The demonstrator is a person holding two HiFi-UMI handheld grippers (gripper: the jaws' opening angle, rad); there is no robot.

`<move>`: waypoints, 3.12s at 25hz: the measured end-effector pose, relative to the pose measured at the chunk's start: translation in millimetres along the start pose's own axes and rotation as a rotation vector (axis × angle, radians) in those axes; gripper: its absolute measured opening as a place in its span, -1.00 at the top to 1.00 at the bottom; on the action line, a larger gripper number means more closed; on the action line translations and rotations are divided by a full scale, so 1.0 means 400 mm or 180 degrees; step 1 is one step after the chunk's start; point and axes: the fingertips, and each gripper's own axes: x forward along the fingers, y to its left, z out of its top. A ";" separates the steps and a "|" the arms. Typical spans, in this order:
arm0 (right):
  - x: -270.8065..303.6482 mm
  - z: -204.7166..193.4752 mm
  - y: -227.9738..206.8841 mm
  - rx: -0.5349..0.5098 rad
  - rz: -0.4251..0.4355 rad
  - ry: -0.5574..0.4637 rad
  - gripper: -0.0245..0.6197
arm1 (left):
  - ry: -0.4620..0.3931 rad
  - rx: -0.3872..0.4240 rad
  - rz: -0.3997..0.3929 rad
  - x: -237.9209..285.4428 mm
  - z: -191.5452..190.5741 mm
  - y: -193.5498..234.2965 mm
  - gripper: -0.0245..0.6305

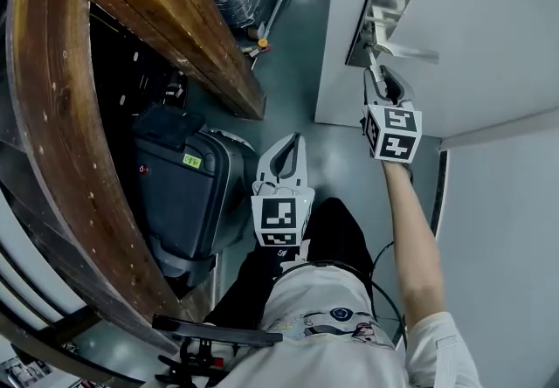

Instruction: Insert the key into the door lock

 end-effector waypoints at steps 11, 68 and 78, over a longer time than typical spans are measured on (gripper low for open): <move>0.020 0.008 -0.006 0.0185 -0.0337 0.0080 0.55 | 0.0045 -0.0034 0.0008 0.011 -0.011 0.007 0.91; -0.594 0.493 0.090 0.0236 0.0217 -0.1084 0.91 | -0.0600 0.0187 -0.0293 -0.139 0.591 -0.106 0.91; -0.585 0.476 0.092 0.0235 0.0246 -0.1028 0.90 | -0.0563 0.0174 -0.0283 -0.136 0.578 -0.106 0.91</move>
